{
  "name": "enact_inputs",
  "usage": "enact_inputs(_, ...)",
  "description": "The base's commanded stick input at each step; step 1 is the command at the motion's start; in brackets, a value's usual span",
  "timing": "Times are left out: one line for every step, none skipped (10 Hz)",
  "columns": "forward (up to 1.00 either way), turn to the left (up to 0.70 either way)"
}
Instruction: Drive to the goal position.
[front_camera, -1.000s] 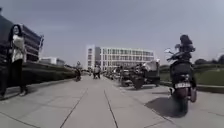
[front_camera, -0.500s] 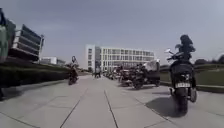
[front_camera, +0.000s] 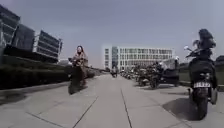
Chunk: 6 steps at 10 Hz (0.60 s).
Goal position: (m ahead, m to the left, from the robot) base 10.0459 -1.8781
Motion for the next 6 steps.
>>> enact_inputs(0.00,0.09)
enact_inputs(0.00,0.00)
enact_inputs(0.00,0.00)
enact_inputs(0.00,0.00)
enact_inputs(0.00,0.00)
enact_inputs(0.00,0.00)
